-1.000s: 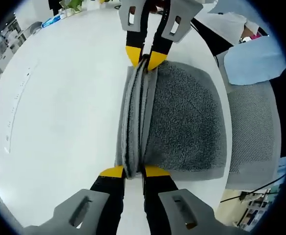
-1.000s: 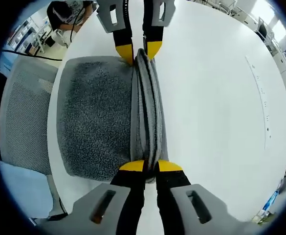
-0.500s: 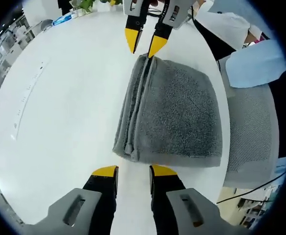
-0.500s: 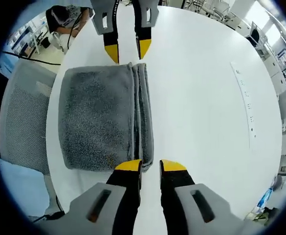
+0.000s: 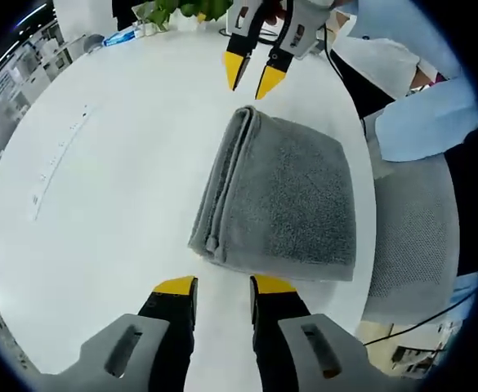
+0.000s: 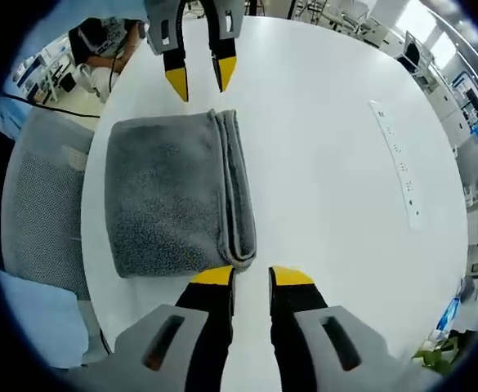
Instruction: Fold the towel on the table until its edges align and the towel forms a compact rectangular stack.
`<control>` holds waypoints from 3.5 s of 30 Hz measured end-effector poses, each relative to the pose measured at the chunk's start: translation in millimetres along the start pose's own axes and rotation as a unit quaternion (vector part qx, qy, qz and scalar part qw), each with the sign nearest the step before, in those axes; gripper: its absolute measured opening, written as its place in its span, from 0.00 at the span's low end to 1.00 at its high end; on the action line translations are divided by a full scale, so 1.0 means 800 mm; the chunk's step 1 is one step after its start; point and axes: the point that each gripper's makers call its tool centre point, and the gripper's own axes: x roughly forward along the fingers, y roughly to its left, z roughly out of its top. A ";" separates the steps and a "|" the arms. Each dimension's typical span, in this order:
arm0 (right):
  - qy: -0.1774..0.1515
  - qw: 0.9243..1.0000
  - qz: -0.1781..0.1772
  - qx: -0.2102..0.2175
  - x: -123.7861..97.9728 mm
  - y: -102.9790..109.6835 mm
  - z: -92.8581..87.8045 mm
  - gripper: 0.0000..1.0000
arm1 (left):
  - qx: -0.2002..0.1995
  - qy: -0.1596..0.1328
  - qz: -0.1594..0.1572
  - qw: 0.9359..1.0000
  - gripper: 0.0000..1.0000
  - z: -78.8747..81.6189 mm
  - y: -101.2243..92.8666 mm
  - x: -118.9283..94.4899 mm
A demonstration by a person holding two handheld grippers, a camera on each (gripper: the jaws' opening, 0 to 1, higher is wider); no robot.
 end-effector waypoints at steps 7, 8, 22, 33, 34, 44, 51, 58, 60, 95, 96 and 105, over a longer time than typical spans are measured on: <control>-0.021 0.997 0.000 0.076 0.000 0.012 -0.004 0.23 | -0.086 -0.040 -0.004 0.996 0.31 0.003 -0.002 0.002; -0.030 0.994 0.007 0.105 -0.001 0.017 -0.003 0.24 | -0.116 -0.051 -0.002 0.992 0.33 0.003 0.000 0.001; -0.078 0.955 0.015 0.285 0.003 0.033 -0.009 0.30 | -0.343 -0.127 0.001 0.931 0.40 -0.013 -0.017 0.009; -0.101 0.943 0.008 0.318 0.004 0.039 -0.010 0.33 | -0.378 -0.152 0.011 0.913 0.42 -0.014 -0.026 0.005; -0.102 0.943 0.007 0.318 0.004 0.040 -0.010 0.34 | -0.378 -0.152 0.014 0.913 0.42 -0.017 -0.024 0.004; -0.121 0.928 0.011 0.353 0.007 0.052 -0.013 0.35 | -0.418 -0.148 0.033 0.896 0.45 -0.029 -0.022 0.008; -0.152 0.891 0.021 0.427 0.018 0.056 -0.018 0.34 | -0.475 -0.159 0.013 0.865 0.46 -0.025 -0.045 0.027; -0.157 0.872 0.031 0.462 0.027 0.070 -0.025 0.32 | -0.507 -0.168 0.008 0.846 0.44 -0.026 -0.052 0.042; -0.154 0.871 0.034 0.466 0.031 0.072 -0.026 0.31 | -0.507 -0.167 0.007 0.846 0.43 -0.026 -0.053 0.044; -0.149 0.857 0.074 0.488 0.061 0.099 -0.014 0.06 | -0.417 -0.146 0.027 0.897 0.10 -0.014 -0.045 0.063; -0.150 0.857 0.073 0.487 0.062 0.096 -0.013 0.06 | -0.413 -0.146 0.030 0.899 0.10 -0.013 -0.038 0.062; -0.159 0.858 0.060 0.484 0.058 0.061 -0.008 0.06 | -0.397 -0.148 0.047 0.905 0.10 -0.001 -0.007 0.057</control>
